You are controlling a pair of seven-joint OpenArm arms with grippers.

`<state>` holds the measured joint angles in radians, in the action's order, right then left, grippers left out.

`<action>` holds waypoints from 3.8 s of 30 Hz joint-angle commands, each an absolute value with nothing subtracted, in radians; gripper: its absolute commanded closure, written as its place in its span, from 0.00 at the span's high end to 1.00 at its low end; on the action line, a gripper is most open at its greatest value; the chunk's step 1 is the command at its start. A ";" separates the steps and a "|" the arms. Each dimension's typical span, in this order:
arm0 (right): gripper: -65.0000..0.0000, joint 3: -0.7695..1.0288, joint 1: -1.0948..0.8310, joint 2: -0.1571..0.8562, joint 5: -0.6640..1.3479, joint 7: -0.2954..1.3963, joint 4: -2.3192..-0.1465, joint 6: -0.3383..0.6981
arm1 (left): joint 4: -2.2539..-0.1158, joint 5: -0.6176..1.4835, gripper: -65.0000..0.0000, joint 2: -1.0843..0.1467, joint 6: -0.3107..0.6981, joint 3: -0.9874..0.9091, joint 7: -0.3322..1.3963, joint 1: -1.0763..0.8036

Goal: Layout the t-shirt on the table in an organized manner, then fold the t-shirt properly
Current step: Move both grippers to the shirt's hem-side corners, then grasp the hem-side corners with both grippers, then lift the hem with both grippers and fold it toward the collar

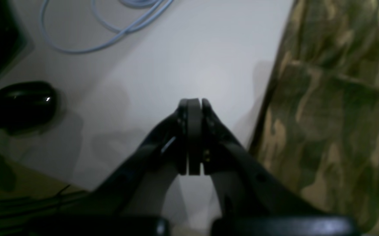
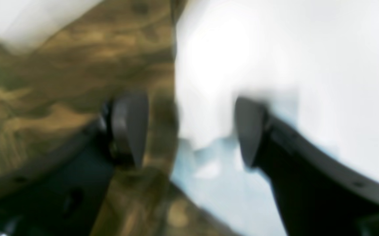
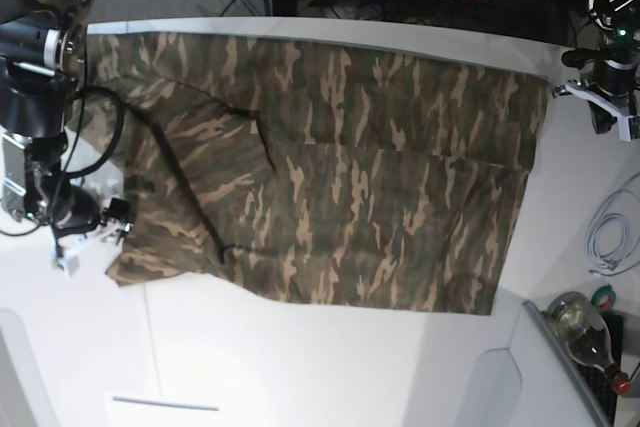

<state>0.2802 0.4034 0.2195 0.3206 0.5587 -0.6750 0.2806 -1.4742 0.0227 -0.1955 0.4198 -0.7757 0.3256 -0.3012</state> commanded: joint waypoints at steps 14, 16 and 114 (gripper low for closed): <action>0.29 0.229 0.423 0.166 0.337 0.532 -0.677 0.289 | -1.468 0.030 0.00 -0.231 0.415 -0.773 0.303 -0.292; 0.11 0.229 0.423 0.166 0.337 0.527 -0.677 0.289 | -1.468 0.030 0.00 -0.231 0.415 -0.759 0.303 -0.278; 0.00 0.229 -0.005 0.107 0.340 0.757 -1.583 0.289 | -1.570 0.038 0.70 -0.213 0.357 -0.495 0.708 -0.234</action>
